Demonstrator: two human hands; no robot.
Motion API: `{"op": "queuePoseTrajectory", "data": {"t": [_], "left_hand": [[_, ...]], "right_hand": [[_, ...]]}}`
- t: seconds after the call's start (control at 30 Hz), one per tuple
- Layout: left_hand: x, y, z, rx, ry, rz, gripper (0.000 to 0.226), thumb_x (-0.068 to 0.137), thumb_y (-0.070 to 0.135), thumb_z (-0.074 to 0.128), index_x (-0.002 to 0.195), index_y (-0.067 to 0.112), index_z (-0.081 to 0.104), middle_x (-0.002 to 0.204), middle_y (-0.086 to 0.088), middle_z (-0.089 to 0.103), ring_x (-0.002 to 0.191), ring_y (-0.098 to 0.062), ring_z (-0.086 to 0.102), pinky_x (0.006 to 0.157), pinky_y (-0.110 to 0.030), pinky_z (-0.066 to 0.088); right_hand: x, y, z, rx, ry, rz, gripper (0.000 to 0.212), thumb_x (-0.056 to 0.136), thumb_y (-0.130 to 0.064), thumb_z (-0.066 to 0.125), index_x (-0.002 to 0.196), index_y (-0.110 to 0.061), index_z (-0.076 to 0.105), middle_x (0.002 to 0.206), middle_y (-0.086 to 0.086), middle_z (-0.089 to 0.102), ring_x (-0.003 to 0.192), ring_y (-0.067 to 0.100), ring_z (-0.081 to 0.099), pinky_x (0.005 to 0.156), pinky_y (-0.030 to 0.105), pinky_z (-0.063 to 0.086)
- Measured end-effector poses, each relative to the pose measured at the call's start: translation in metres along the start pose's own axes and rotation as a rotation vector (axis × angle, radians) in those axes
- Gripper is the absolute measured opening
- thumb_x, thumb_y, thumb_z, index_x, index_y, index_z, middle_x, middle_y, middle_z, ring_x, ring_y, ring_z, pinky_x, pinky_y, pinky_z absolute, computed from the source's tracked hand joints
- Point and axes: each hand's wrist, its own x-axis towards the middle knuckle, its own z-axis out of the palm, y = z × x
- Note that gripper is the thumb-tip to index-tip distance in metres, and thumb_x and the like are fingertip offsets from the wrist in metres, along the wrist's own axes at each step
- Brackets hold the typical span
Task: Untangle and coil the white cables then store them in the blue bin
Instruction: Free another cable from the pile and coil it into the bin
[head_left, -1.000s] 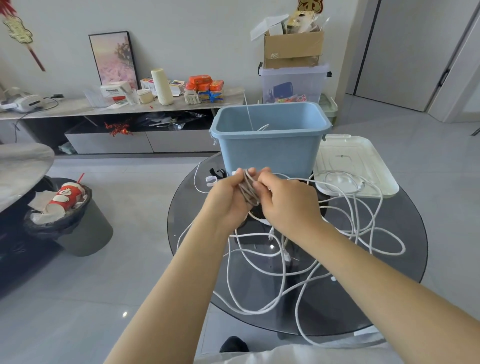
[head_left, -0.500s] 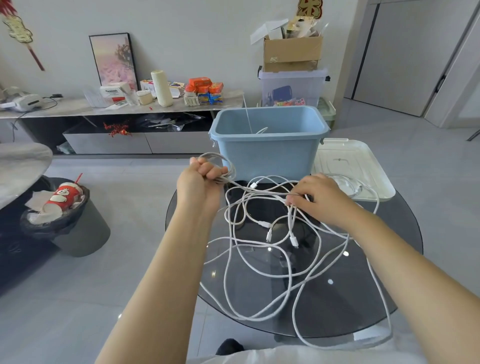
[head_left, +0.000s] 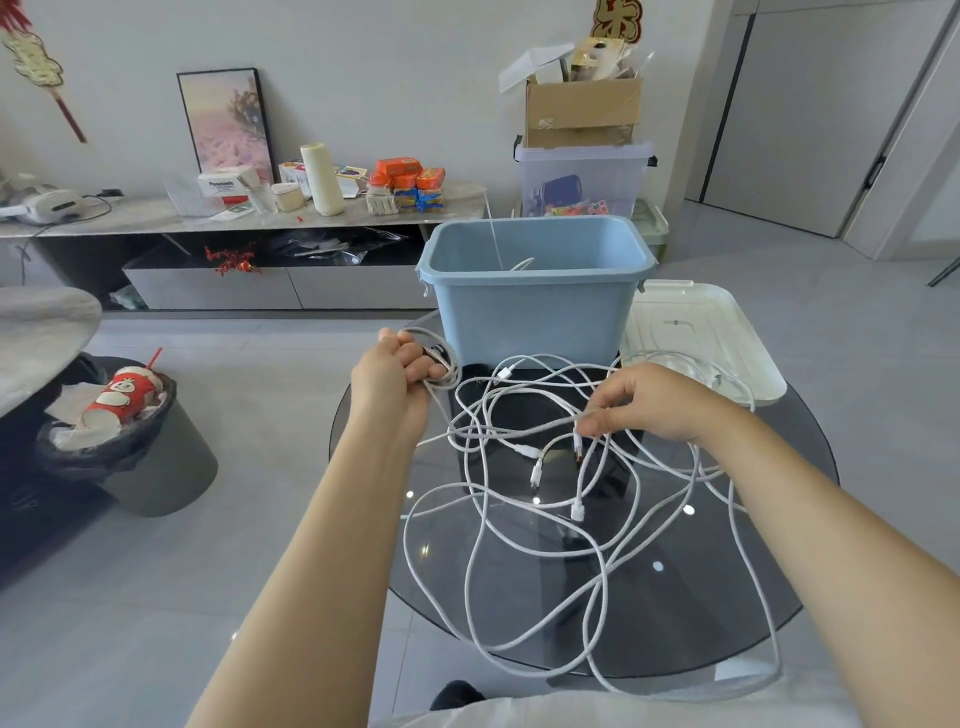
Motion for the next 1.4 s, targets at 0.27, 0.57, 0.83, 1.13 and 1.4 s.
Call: {"op": "queuePoseTrajectory", "data": {"t": [0.27,0.57,0.83,1.13,1.4], "left_hand": [[0.001,-0.006,0.002,0.065,-0.037,-0.012,0.04,0.106,0.024,0.026,0.069,0.014,0.039,0.036,0.012,0.023,0.028,-0.003,0.019,0.035,-0.015,0.019],[0.003,-0.009,-0.005,0.146,-0.057,0.025,0.04,0.105,0.03,0.029,0.079,0.007,0.049,0.04,0.008,0.04,0.032,-0.004,0.035,0.038,-0.014,0.033],[-0.011,-0.016,0.001,0.384,-0.376,-0.206,0.04,0.103,0.022,0.032,0.094,-0.001,0.063,0.055,0.003,0.05,0.037,-0.006,0.041,0.042,-0.015,0.038],[-0.021,-0.028,0.008,0.751,-0.511,-0.197,0.029,0.102,0.011,0.034,0.089,0.005,0.058,0.063,-0.001,0.066,0.059,-0.016,0.065,0.072,-0.031,0.047],[-0.022,-0.038,0.01,0.836,-0.44,-0.081,0.032,0.102,0.01,0.035,0.092,0.009,0.066,0.079,0.001,0.073,0.077,-0.009,0.07,0.086,-0.026,0.051]], "right_hand": [[-0.005,-0.023,0.002,-0.027,-0.271,-0.013,0.028,0.069,-0.054,0.069,0.077,-0.028,0.076,0.069,-0.009,0.069,0.072,0.003,0.06,0.083,0.024,0.043],[-0.005,-0.029,0.004,0.139,-0.181,-0.018,0.025,0.083,-0.047,0.059,0.075,-0.028,0.075,0.053,-0.005,0.05,0.054,0.009,0.045,0.06,0.016,0.034],[0.02,-0.029,0.022,0.15,0.327,0.333,0.03,0.085,-0.025,0.063,0.058,-0.013,0.063,0.056,0.002,0.061,0.046,0.013,0.042,0.05,0.024,0.032],[0.014,-0.063,0.034,0.503,0.569,0.261,0.028,0.095,-0.028,0.05,0.085,-0.011,0.07,0.057,-0.004,0.054,0.047,0.012,0.045,0.054,0.023,0.037],[0.003,-0.078,0.045,-0.002,0.469,0.064,0.029,0.095,-0.011,0.041,0.095,0.006,0.065,0.098,0.02,0.056,0.092,0.031,0.055,0.071,0.03,0.033]]}}
